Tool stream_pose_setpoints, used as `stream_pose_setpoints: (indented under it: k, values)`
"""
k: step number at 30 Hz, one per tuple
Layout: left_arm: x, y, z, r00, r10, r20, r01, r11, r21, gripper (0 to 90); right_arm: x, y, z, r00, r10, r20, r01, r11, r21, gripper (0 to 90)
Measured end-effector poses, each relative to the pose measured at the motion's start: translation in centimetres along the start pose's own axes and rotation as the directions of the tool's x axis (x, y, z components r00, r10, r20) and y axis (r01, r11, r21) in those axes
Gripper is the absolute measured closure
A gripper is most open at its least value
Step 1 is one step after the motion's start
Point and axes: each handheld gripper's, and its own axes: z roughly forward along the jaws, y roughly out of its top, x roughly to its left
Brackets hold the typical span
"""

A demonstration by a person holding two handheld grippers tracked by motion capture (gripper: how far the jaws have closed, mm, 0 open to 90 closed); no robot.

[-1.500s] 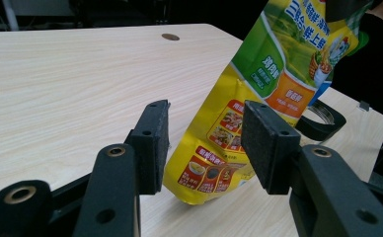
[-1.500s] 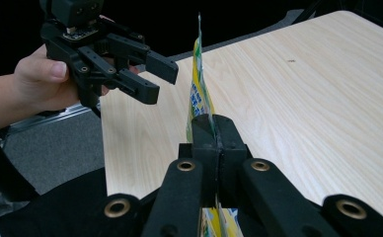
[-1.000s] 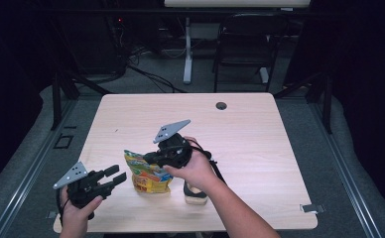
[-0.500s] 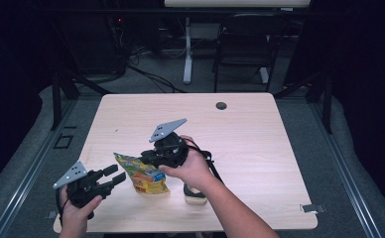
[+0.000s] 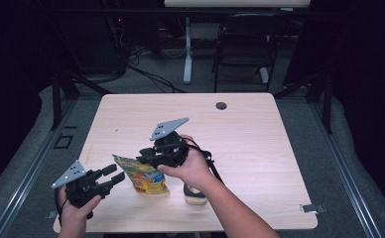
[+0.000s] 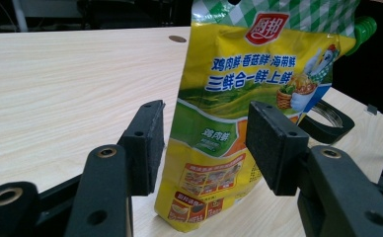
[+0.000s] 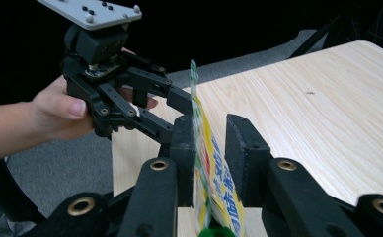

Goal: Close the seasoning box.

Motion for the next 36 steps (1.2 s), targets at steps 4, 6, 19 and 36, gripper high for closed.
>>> stream_pose_setpoints:
  k: [4, 6, 19, 36]
  values:
    - [0.1, -0.1, -0.3, 0.9998, -0.003, -0.022, 0.003, 0.9999, -0.013, 49.1, 0.2, 0.3, -0.3, 1.0000, -0.001, -0.005, 0.001, 1.000, -0.021, 72.2]
    - [0.1, -0.1, -0.4, 0.9997, -0.004, -0.024, 0.004, 0.9999, -0.014, 49.1, 0.2, 0.3, -0.4, 1.0000, -0.002, 0.000, 0.002, 1.000, -0.028, 71.4]
    - [0.6, 0.1, -1.1, 0.9991, -0.023, -0.034, 0.022, 0.9992, -0.032, 49.1, 0.2, 0.3, -2.1, 0.9998, 0.000, 0.022, 0.002, 0.996, -0.091, 65.0]
    - [0.8, 0.1, -1.2, 0.9975, -0.024, -0.067, 0.022, 0.9992, -0.034, 49.1, -0.5, -1.6, -6.1, 0.9909, 0.024, 0.133, -0.007, 0.992, -0.129, 59.2]
